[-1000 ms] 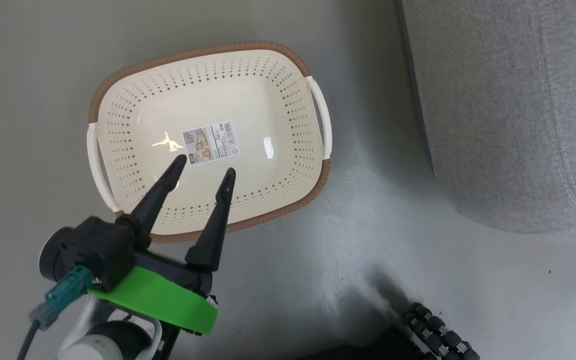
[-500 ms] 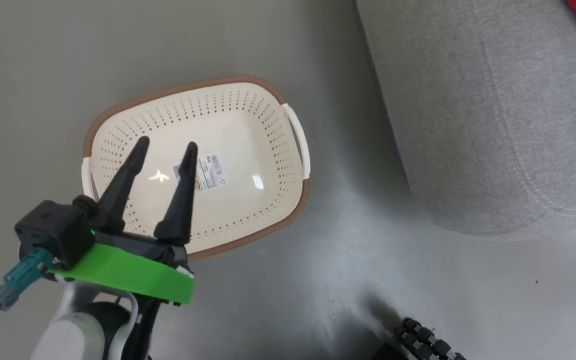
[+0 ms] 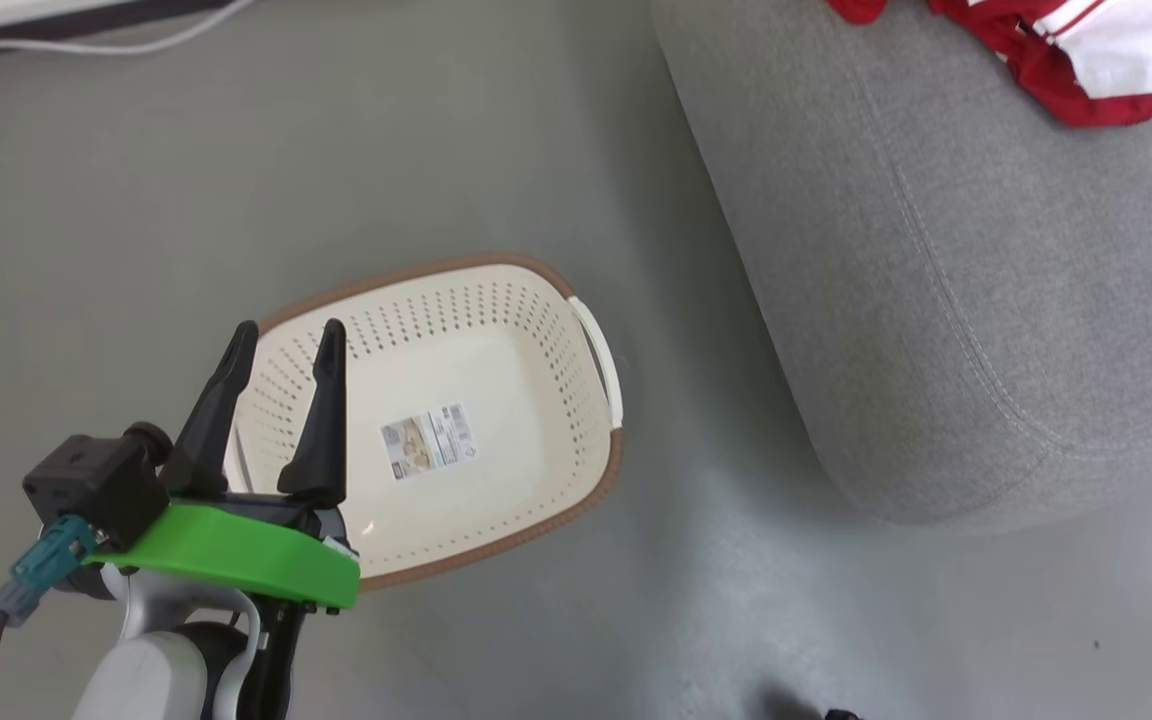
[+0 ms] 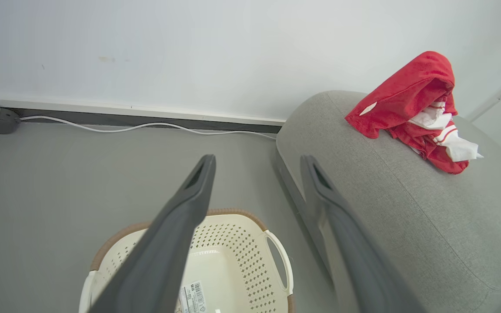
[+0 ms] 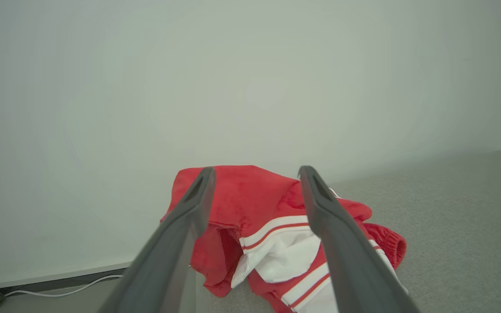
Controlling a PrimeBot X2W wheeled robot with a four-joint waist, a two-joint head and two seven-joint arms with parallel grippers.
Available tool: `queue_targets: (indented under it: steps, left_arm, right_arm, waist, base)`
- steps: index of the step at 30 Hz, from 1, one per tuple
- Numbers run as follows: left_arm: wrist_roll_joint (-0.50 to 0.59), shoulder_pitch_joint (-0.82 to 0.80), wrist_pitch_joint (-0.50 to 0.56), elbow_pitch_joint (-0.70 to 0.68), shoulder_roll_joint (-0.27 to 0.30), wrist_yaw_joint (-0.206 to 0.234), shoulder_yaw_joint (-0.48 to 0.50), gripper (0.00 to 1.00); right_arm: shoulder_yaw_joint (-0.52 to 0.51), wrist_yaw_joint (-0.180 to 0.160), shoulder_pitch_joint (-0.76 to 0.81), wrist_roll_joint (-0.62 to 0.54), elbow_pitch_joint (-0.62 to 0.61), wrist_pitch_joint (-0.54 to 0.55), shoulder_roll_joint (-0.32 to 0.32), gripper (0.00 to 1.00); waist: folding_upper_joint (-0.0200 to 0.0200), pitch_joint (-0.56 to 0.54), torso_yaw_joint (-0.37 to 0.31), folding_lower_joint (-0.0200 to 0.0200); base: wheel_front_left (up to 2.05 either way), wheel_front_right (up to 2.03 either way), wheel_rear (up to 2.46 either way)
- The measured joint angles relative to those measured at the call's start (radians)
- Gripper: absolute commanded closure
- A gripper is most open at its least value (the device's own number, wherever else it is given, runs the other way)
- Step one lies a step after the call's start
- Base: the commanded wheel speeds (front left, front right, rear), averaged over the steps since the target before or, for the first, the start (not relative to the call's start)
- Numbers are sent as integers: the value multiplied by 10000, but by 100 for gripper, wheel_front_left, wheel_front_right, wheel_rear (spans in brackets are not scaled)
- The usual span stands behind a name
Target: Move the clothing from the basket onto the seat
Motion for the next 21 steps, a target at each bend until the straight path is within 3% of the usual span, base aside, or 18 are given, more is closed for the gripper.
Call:
queue_targets:
  steps: [10,21]
  left_arm:
    - [148,670,-819,1147,-4,0,301,0]
    - [205,1228,-1400,2033,2,0,619,0]
  right_arm:
    - [111,-69,2530,4,-784,-75,880,0]
    - [569,-322,4935,-497,-1354,-75,1436,0]
  waist:
    - [0,-1277,767,0]
    - [0,-2748,1859,-1]
  base:
    - [0,0,0]
    - [0,0,0]
